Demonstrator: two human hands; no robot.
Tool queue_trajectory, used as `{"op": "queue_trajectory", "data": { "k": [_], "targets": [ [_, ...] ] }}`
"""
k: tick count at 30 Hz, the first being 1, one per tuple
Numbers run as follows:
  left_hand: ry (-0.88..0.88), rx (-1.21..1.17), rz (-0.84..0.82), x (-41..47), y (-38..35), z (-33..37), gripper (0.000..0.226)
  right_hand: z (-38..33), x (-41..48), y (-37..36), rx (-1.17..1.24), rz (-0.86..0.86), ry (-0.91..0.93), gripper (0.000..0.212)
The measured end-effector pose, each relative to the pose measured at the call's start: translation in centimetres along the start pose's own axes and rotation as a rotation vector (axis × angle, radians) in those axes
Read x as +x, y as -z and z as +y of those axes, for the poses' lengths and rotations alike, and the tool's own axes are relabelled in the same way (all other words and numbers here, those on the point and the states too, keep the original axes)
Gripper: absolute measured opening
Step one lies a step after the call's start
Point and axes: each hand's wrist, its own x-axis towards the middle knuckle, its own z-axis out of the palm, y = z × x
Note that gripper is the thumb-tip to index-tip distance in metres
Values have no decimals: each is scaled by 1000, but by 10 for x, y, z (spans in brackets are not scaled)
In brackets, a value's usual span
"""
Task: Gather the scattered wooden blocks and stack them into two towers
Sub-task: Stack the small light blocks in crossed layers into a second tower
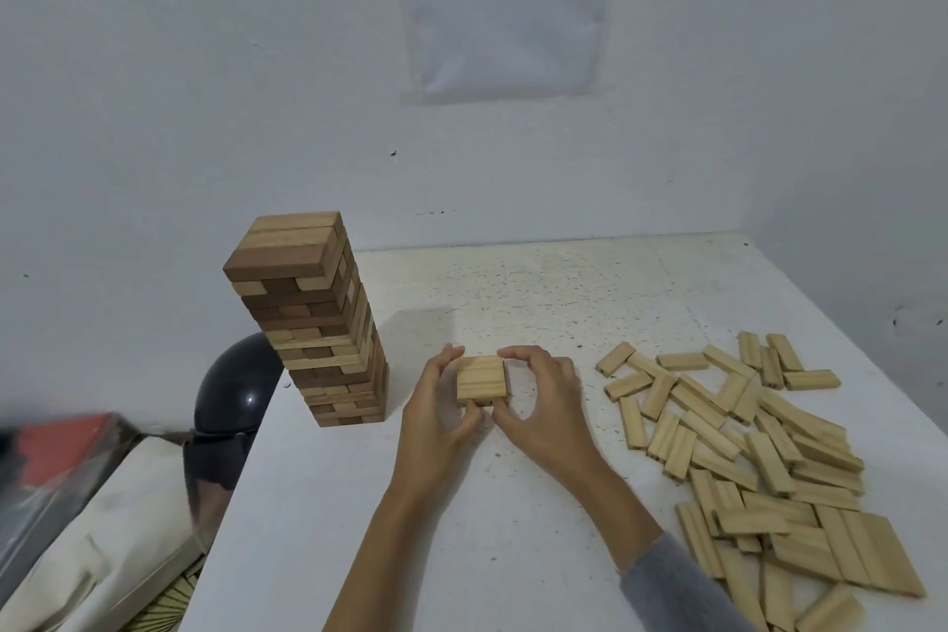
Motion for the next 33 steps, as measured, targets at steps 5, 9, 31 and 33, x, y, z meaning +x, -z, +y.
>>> {"op": "queue_trajectory", "data": {
  "k": [5, 9, 31, 33],
  "targets": [
    [-44, 464, 135, 1, -2, -14, 59, -1, -8, 3, -166, -57, -13, 58],
    [-105, 852, 168, 5, -6, -29, 62, -5, -14, 0, -477, -249, 5, 76],
    [-96, 953, 16, 5, -2, -24, 87, 1, -11, -10, -667, -159, 28, 69],
    [-96, 950, 13, 6, -2, -24, 87, 0, -11, -10, -661, -168, 35, 70]
  ]
}}
